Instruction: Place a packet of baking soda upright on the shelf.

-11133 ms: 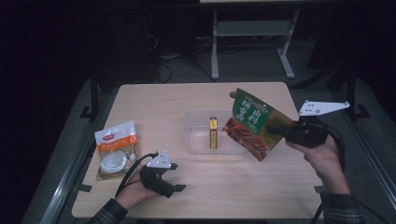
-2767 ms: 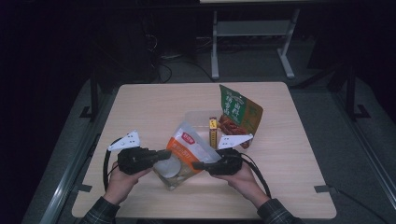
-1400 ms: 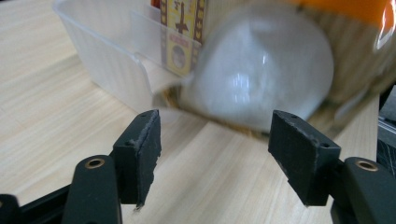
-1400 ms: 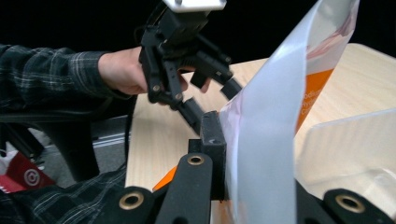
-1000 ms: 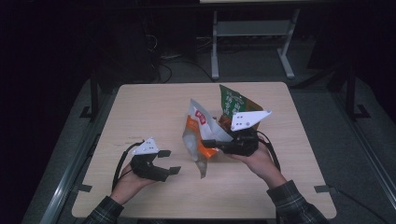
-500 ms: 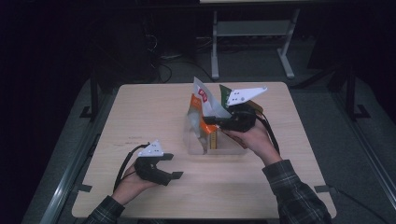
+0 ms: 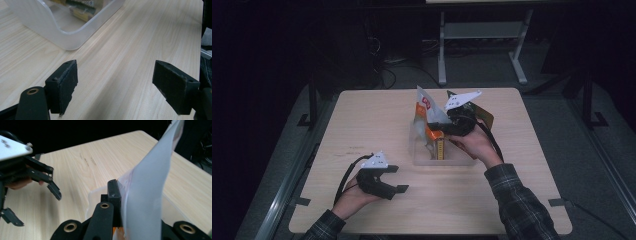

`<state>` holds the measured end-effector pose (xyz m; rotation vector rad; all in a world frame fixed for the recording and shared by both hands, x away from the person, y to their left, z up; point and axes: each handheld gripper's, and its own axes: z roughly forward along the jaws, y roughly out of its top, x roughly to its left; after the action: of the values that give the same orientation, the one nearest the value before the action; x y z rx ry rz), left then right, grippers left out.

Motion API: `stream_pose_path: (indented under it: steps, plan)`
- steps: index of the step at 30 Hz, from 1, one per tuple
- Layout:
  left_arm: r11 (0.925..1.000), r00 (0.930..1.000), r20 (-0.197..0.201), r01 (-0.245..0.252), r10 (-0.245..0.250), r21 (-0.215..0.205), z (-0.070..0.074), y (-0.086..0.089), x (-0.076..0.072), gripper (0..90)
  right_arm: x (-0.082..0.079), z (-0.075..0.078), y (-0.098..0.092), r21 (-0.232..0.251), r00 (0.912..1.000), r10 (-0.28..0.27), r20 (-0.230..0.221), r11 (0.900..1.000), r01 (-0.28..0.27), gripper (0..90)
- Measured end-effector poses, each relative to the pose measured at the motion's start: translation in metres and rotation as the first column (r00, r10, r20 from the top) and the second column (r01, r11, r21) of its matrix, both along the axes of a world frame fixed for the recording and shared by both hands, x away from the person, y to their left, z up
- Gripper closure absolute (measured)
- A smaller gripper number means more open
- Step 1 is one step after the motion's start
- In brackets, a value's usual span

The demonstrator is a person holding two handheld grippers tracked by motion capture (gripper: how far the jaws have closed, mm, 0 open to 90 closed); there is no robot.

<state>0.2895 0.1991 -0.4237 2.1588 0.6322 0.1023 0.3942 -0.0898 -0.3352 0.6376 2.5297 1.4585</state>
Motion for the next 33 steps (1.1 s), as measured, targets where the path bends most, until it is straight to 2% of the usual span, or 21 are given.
stream_pose_path:
  steps: [7, 10, 19, 23, 24, 25, 26, 29, 32, 33]
  plan:
    - [0.9999, 0.9999, -0.005, 0.012, -0.012, 0.012, -0.002, -0.002, 0.000, 19.8, 0.002, -0.013, 0.000, -0.037, 0.9995, -0.004, -0.030, 0.999, 0.003, 90.0]
    - [0.9997, 0.9998, -0.001, 0.018, -0.018, 0.017, -0.003, -0.003, -0.001, 19.8, 0.003, -0.020, 0.003, -0.073, 0.9991, 0.003, -0.041, 0.997, -0.006, 90.0]
    - [0.9995, 0.9997, -0.010, 0.023, -0.023, 0.022, -0.005, -0.004, -0.003, 19.8, 0.004, -0.024, 0.004, -0.064, 0.9984, -0.007, -0.055, 0.998, 0.003, 89.5]
    - [0.9993, 0.9996, -0.009, 0.025, -0.025, 0.026, -0.005, -0.003, -0.003, 19.8, 0.003, -0.022, 0.002, -0.051, 0.9988, -0.015, -0.047, 0.999, 0.012, 80.1]
    - [0.9991, 0.9996, -0.006, 0.028, -0.028, 0.031, -0.005, -0.003, -0.002, 19.8, 0.002, -0.021, 0.001, -0.039, 0.9988, -0.026, -0.042, 0.999, 0.025, 75.6]
    - [0.9994, 0.9997, -0.006, 0.024, -0.024, 0.024, -0.006, -0.004, -0.002, 19.8, -0.001, -0.018, -0.002, -0.024, 0.9982, -0.041, -0.043, 0.999, 0.040, 65.6]
    - [0.9994, 0.9997, -0.006, 0.024, -0.024, 0.024, -0.006, -0.004, -0.002, 19.8, -0.001, -0.018, -0.002, -0.024, 0.9982, -0.041, -0.043, 0.999, 0.040, 65.6]
    - [0.9994, 0.9997, -0.007, 0.025, -0.025, 0.022, -0.006, -0.003, -0.003, 19.8, -0.010, -0.012, -0.011, -0.004, 0.9953, -0.095, -0.018, 0.995, 0.095, 46.6]
    - [0.9996, 0.9998, -0.007, 0.020, -0.020, 0.019, -0.005, -0.001, -0.004, 19.8, -0.015, -0.010, -0.016, 0.005, 0.9942, -0.107, -0.011, 0.994, 0.107, 42.8]
    - [0.9995, 0.9998, -0.006, 0.021, -0.021, 0.022, -0.005, 0.000, -0.004, 19.8, -0.022, -0.009, -0.022, 0.017, 0.9933, -0.116, 0.003, 0.993, 0.116, 40.1]
